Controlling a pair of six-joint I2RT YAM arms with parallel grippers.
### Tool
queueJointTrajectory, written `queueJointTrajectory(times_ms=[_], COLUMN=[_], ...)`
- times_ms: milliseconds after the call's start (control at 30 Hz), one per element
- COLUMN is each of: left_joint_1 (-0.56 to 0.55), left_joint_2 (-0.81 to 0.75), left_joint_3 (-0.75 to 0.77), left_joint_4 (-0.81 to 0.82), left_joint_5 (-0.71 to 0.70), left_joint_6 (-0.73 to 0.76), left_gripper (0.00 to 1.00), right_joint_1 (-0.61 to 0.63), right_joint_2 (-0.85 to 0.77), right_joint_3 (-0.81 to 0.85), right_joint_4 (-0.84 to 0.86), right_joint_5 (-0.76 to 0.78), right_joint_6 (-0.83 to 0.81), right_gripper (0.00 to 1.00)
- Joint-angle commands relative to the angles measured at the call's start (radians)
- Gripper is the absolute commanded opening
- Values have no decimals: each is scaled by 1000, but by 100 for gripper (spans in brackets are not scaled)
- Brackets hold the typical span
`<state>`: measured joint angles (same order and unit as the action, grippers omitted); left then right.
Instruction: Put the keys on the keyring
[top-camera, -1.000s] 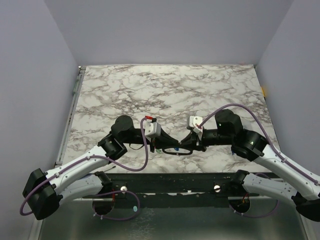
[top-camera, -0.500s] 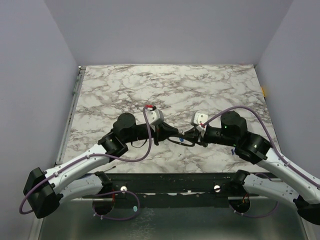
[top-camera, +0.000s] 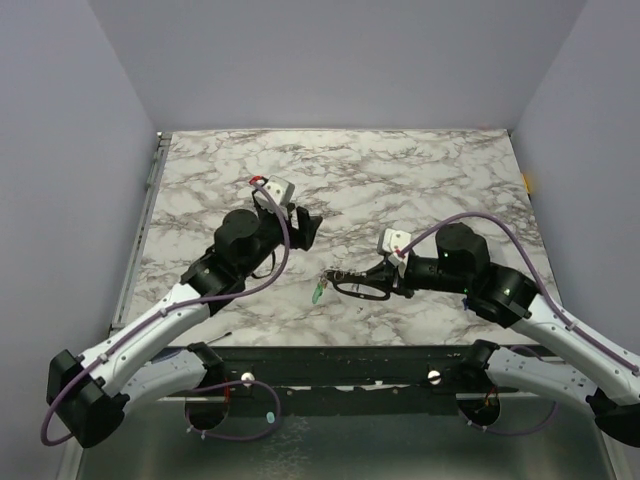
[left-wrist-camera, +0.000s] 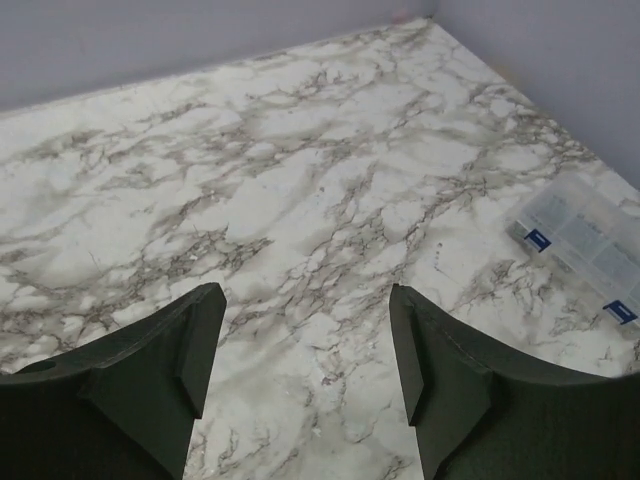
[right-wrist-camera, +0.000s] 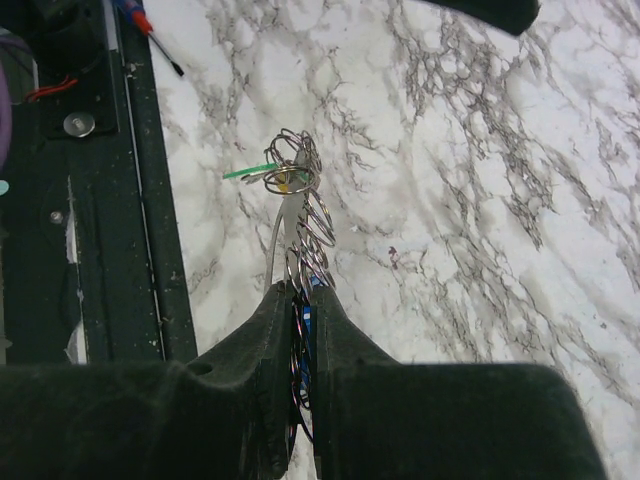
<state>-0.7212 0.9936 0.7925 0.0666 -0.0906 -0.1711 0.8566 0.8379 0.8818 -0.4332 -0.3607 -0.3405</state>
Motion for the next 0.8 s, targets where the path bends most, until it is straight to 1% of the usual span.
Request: queueJointTrajectory(times_ms=[0, 33, 67, 100, 200, 267, 433, 633, 767], left_joint_1=[8, 8, 10, 11, 9, 10, 4, -32, -54], left_joint_2=[-146, -183, -221, -259, -340, -340, -248, -196, -156], left_joint_3=[-47, -80, -123, -175, -333, -357, -326, -322, -318], left_joint_4=[94, 148, 221, 319, 613, 667, 683, 703, 704], left_joint_5=[90, 178, 312, 415, 652, 771, 913, 930, 947], left_joint_6=[97, 127, 145, 161, 151, 156, 104, 98, 85], left_gripper=[74, 74, 74, 74, 73, 73, 73, 75, 75], right_joint_1=[5, 5, 5, 5, 5, 5, 5, 5, 5], right_joint_2=[4, 3, 2, 2, 5, 4, -12, -28, -37], right_joint_3=[23, 24, 25, 26, 38, 48, 58, 52, 46], right_joint_4=[-2, -3, -5, -8, -26, -40, -36, -8, 27], right_joint_5=[-66, -77, -91, -107, -159, -192, -243, -227, -206], right_joint_6=[16, 19, 23, 28, 42, 51, 72, 76, 80], right_gripper=[1, 1, 1, 1, 1, 1, 1, 1, 1])
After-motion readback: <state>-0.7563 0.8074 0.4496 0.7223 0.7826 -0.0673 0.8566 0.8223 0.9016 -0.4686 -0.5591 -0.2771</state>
